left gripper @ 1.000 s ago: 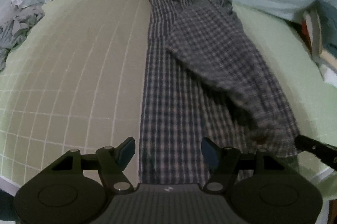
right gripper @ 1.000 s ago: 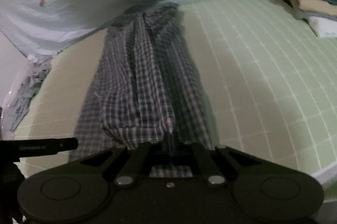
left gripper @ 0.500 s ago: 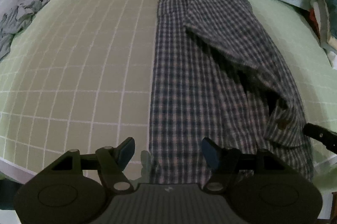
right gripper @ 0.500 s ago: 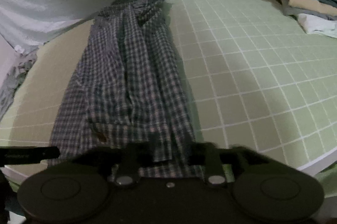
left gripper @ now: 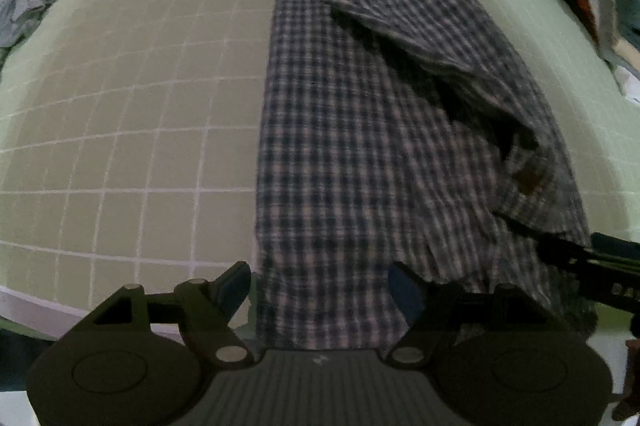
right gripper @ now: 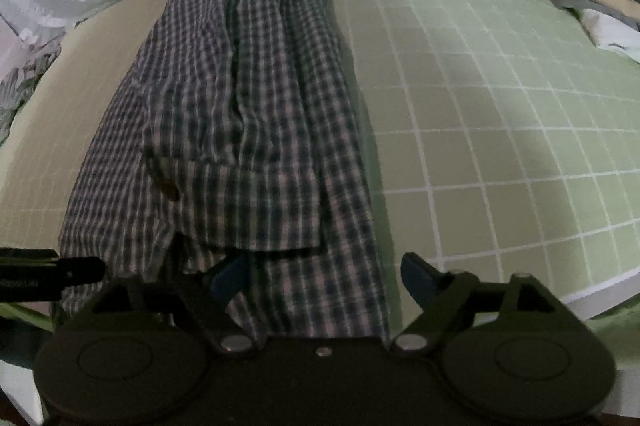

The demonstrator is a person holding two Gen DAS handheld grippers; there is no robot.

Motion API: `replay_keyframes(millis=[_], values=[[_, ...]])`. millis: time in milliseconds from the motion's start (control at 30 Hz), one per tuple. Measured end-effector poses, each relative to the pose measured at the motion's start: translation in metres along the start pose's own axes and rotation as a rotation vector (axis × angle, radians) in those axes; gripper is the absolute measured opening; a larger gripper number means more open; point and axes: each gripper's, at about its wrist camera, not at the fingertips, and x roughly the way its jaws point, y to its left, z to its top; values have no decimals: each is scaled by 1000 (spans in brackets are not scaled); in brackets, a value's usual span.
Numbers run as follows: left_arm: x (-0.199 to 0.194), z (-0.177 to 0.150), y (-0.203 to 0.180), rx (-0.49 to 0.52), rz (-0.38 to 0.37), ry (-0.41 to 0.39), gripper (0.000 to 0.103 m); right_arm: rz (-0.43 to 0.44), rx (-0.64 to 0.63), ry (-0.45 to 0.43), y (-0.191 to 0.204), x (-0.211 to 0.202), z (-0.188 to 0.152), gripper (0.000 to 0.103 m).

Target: Fold clothes

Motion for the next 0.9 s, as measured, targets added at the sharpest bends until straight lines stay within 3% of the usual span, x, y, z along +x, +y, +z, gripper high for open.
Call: replay_keyframes(millis=[167, 233, 267, 300, 333, 400, 467, 567, 700, 900], values=[[3, -3, -8, 37, 12, 13, 64, 19, 2, 15, 0, 1, -5, 88], [2, -3, -10, 59, 21, 9, 41, 31, -4, 10, 1, -1, -5, 79], [1, -2, -10, 64, 10, 9, 32, 39, -13, 8, 2, -2, -5, 68], [0, 0, -8, 56, -22, 13, 9, 48, -21, 6, 3, -3, -4, 62], [0, 3, -6, 40, -67, 20, 4, 66, -37, 9, 3, -3, -2, 46], [-4, 7, -5, 19, -126, 10, 3, 101, -48, 24, 7, -3, 1, 19], [-12, 15, -1, -34, -197, -13, 3, 133, -47, 22, 8, -5, 7, 6], [-33, 33, 8, -124, -284, -71, 2, 227, 12, -56, 0, -24, 24, 5], [-62, 68, 25, -220, -357, -170, 2, 285, 67, -156, -10, -50, 59, 5], [-75, 126, 43, -283, -384, -289, 2, 366, 242, -268, -29, -57, 116, 5]])
